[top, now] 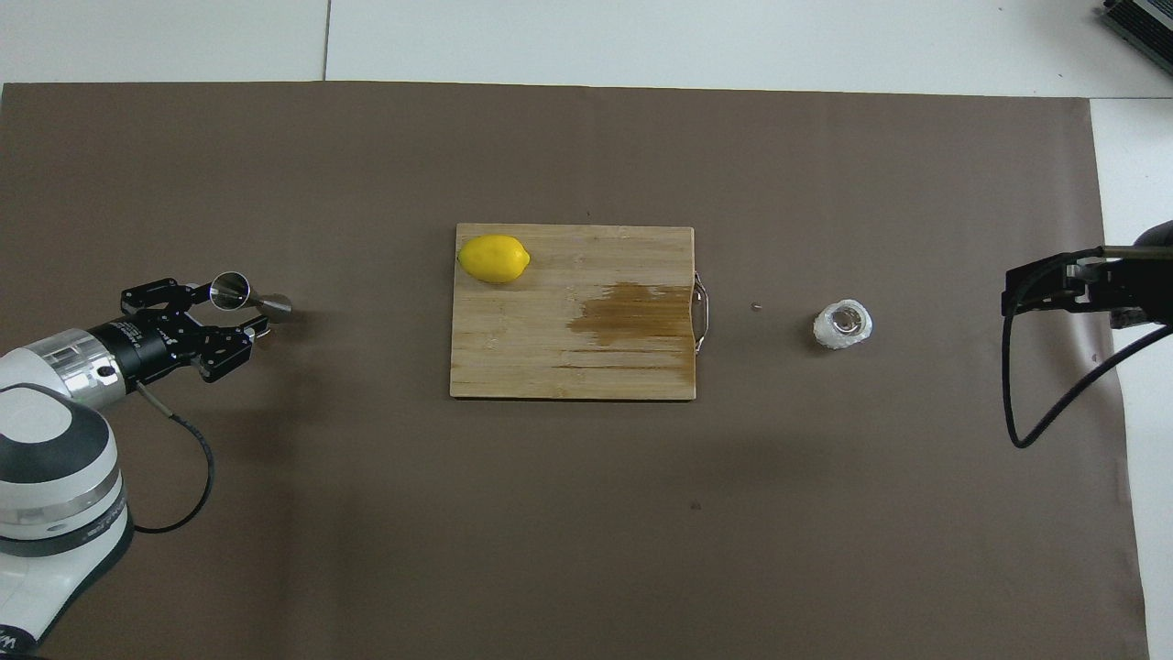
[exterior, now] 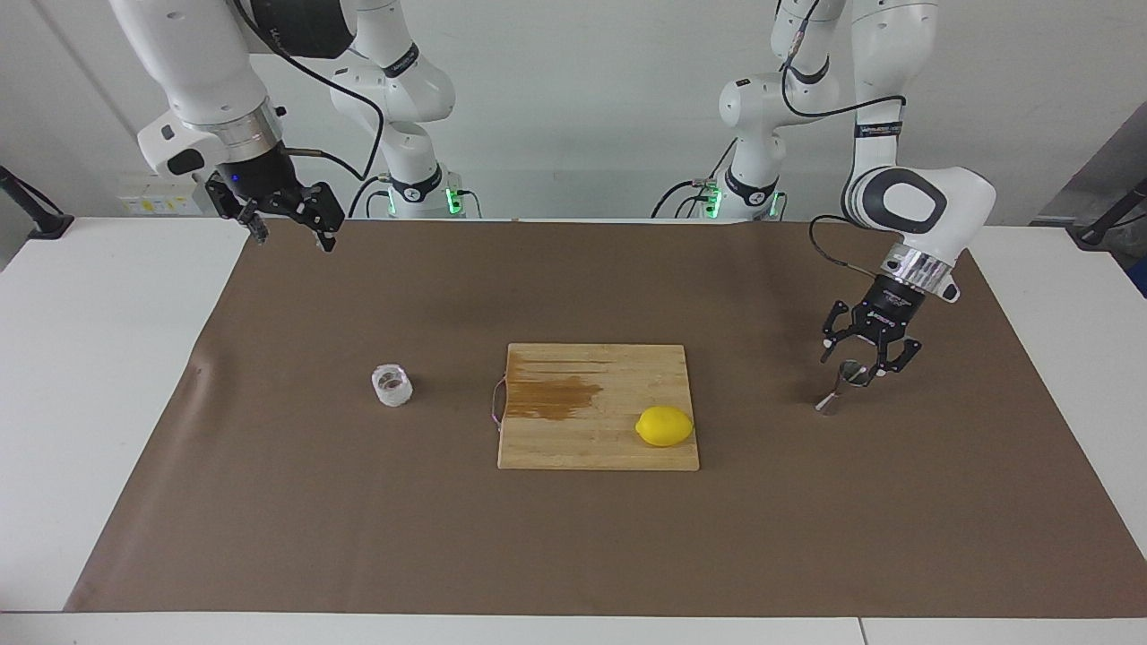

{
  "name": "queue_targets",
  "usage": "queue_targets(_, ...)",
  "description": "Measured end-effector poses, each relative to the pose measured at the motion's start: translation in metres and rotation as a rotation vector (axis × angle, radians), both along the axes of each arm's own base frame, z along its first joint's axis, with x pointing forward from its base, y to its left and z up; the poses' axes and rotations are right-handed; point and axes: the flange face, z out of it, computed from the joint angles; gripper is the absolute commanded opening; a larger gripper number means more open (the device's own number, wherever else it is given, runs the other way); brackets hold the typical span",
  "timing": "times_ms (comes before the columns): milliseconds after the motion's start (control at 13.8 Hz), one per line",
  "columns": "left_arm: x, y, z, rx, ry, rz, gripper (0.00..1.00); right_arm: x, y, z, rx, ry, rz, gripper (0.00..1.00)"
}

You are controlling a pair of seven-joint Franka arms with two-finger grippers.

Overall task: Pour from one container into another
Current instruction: 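Close the left gripper around the metal jigger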

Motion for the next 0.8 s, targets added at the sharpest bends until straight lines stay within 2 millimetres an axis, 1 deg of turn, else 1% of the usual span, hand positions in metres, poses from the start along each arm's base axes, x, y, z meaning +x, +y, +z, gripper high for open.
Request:
queue_targets(72, 0.0001, 0.0004, 0.0003, 0.001, -0.001, 0.002, 0.8, 0.0, 0.0, 0.0, 0.0, 0.0, 0.0, 1.0)
queue_targets(434, 0.0029, 0.0018, 0.0045, 0.008, -0.013, 0.008, 0.8, 0.0, 0.0, 0.0, 0.0, 0.0, 0.0, 1.0)
queue_targets(796, 0.0036, 0.0008, 0.0055, 0.014, -0.017, 0.009, 0.78, 0.0, 0.0, 0.0, 0.0, 0.0, 0.0, 1.0)
